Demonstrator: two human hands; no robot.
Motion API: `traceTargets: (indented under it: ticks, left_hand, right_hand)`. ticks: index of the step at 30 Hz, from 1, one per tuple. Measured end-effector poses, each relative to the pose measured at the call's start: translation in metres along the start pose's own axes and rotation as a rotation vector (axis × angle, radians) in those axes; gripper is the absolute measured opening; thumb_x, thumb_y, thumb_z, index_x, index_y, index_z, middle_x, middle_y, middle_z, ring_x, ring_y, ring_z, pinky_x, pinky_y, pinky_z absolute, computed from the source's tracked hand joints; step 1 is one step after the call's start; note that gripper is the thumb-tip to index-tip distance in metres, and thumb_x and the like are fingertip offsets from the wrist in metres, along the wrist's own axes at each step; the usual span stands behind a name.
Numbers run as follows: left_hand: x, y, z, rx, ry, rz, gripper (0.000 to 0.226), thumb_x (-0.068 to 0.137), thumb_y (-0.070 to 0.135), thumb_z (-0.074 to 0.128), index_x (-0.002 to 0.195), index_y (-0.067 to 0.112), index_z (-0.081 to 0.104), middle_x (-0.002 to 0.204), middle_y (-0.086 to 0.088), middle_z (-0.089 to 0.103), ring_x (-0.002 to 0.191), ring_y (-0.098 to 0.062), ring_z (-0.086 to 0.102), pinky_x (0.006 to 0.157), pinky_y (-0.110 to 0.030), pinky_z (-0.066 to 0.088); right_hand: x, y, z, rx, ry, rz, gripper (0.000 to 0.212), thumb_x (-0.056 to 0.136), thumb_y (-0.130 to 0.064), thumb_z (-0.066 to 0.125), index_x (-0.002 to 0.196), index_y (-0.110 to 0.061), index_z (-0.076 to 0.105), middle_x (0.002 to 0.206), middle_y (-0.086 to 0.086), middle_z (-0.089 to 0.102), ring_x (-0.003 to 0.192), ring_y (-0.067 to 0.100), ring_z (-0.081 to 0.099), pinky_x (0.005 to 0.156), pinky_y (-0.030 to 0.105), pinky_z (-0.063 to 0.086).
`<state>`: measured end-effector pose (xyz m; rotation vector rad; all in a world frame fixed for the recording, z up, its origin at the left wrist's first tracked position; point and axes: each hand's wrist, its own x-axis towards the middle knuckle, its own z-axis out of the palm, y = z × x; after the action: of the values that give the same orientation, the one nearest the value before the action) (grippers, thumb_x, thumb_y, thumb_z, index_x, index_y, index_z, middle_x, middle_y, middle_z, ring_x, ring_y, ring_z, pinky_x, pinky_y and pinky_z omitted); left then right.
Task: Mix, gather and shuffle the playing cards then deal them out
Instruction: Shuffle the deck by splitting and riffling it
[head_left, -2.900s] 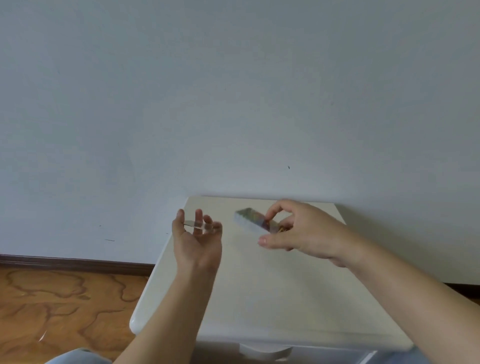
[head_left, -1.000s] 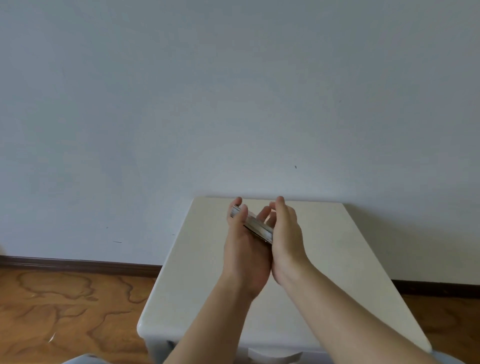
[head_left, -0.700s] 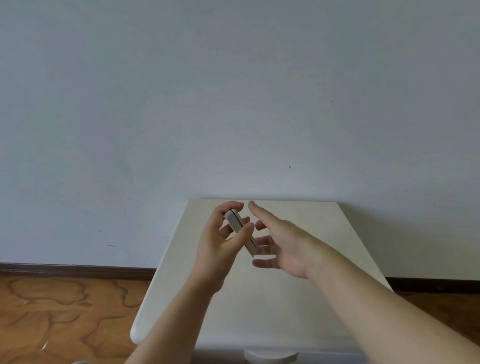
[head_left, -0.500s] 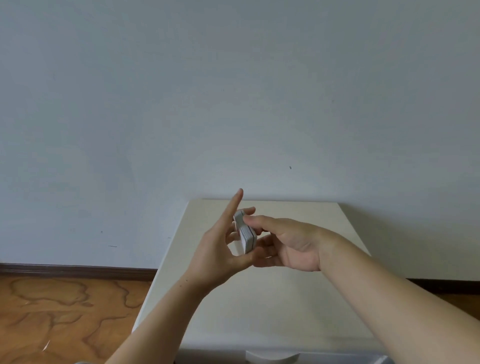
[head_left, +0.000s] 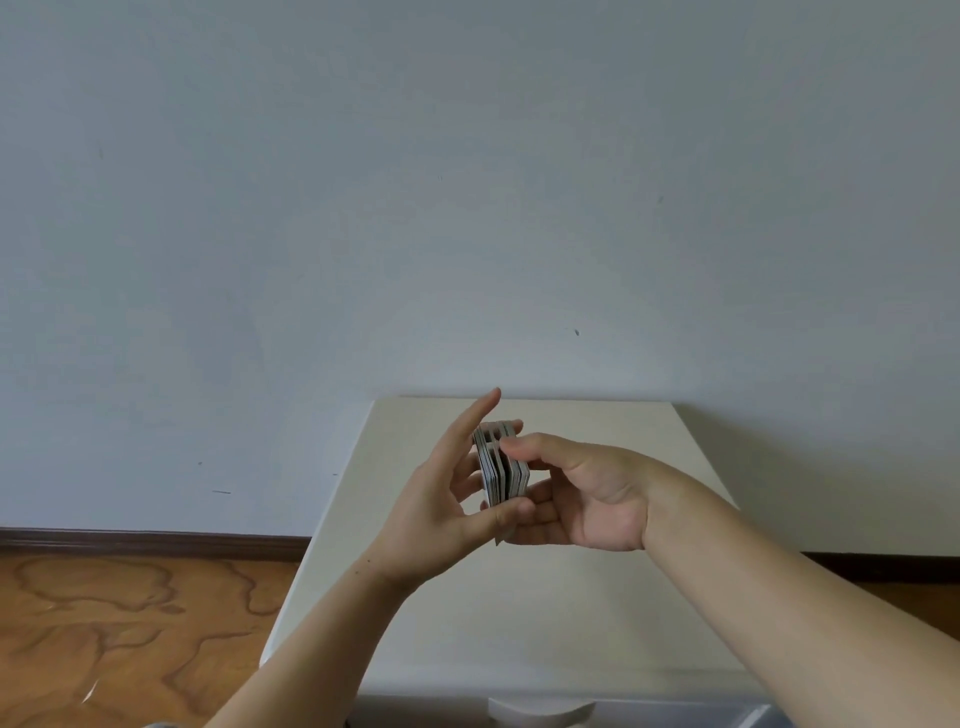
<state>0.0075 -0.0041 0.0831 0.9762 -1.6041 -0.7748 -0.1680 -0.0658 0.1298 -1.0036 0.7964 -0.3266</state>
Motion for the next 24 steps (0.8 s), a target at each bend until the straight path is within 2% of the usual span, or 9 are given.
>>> traceTargets:
  ticks: [5,7,9,11,13,15,19,22,24]
  left_hand:
    - [-0.002,-0.005,0.003,-0.050,0.036,-0.014,0.083,0.082,0.019,0.079,0.147,0.046,0.035,0.137,0.008,0.059,0.127,-0.022,0.059,0.106,-0.036,0.047]
    - [-0.004,-0.007,0.004,-0.090,0.052,-0.026,0.079,0.081,0.021,0.080,0.145,0.045,0.039,0.135,0.008,0.061,0.125,-0.021,0.060,0.104,-0.039,0.050]
    - [-0.004,-0.010,0.006,-0.173,0.086,-0.049,0.076,0.081,0.022,0.079,0.143,0.044,0.042,0.132,0.009,0.062,0.123,-0.023,0.061,0.096,-0.040,0.054]
    - [-0.003,-0.013,0.009,-0.228,0.142,-0.075,0.072,0.083,0.023,0.078,0.142,0.046,0.043,0.127,0.011,0.063,0.119,-0.021,0.064,0.085,-0.034,0.058]
    - [-0.003,-0.017,0.013,-0.219,0.172,-0.112,0.066,0.083,0.029,0.076,0.138,0.049,0.044,0.115,0.011,0.061,0.113,-0.017,0.065,0.083,-0.029,0.057]
    - [-0.006,-0.023,0.013,-0.165,0.129,-0.143,0.057,0.084,0.039,0.072,0.133,0.048,0.045,0.109,0.009,0.056,0.116,-0.017,0.062,0.088,-0.029,0.055]
    - [-0.016,-0.033,0.009,0.032,0.006,-0.173,0.034,0.091,0.051,0.057,0.123,0.048,0.049,0.118,0.009,0.055,0.123,-0.010,0.056,0.092,-0.015,0.047]
    - [-0.019,-0.039,0.005,0.259,-0.106,-0.148,0.026,0.090,0.059,0.052,0.113,0.049,0.051,0.119,0.016,0.054,0.113,-0.005,0.057,0.090,-0.015,0.046]
    - [-0.021,-0.042,0.005,0.352,-0.152,-0.128,0.028,0.090,0.062,0.050,0.112,0.045,0.054,0.115,0.019,0.053,0.109,-0.006,0.058,0.092,-0.019,0.047]
  right_hand:
    - [0.003,0.006,-0.005,0.094,-0.028,0.034,0.043,0.068,-0.031,0.086,0.100,-0.007,0.072,0.091,0.022,0.071,0.079,0.034,0.070,0.106,0.049,0.046]
    - [0.003,0.008,-0.007,0.119,-0.039,0.055,0.044,0.067,-0.033,0.087,0.100,-0.007,0.075,0.098,0.025,0.070,0.087,0.037,0.070,0.105,0.050,0.047]
    - [0.004,0.011,-0.010,0.175,-0.032,0.078,0.052,0.068,-0.035,0.087,0.108,-0.005,0.072,0.107,0.028,0.067,0.096,0.041,0.068,0.101,0.051,0.050]
    - [0.006,0.017,-0.012,0.265,-0.018,0.093,0.064,0.070,-0.036,0.083,0.121,-0.003,0.066,0.109,0.029,0.064,0.099,0.042,0.067,0.096,0.052,0.053]
    - [0.010,0.023,-0.017,0.389,0.013,0.106,0.076,0.073,-0.039,0.077,0.135,-0.001,0.056,0.111,0.030,0.062,0.099,0.044,0.066,0.094,0.055,0.053]
    - [0.013,0.028,-0.024,0.572,0.064,0.114,0.080,0.076,-0.040,0.072,0.141,-0.001,0.047,0.113,0.033,0.059,0.096,0.048,0.065,0.088,0.059,0.055]
    - [0.015,0.039,-0.043,0.751,0.115,0.118,0.077,0.081,-0.042,0.067,0.139,0.003,0.044,0.121,0.038,0.056,0.100,0.057,0.064,0.078,0.067,0.055]
    - [0.020,0.050,-0.051,0.754,0.132,0.106,0.076,0.083,-0.044,0.063,0.141,0.001,0.042,0.138,0.033,0.049,0.104,0.056,0.062,0.085,0.066,0.052]
    - [0.023,0.055,-0.055,0.768,0.128,0.105,0.076,0.083,-0.044,0.062,0.142,0.000,0.041,0.137,0.034,0.050,0.109,0.054,0.060,0.090,0.065,0.049]
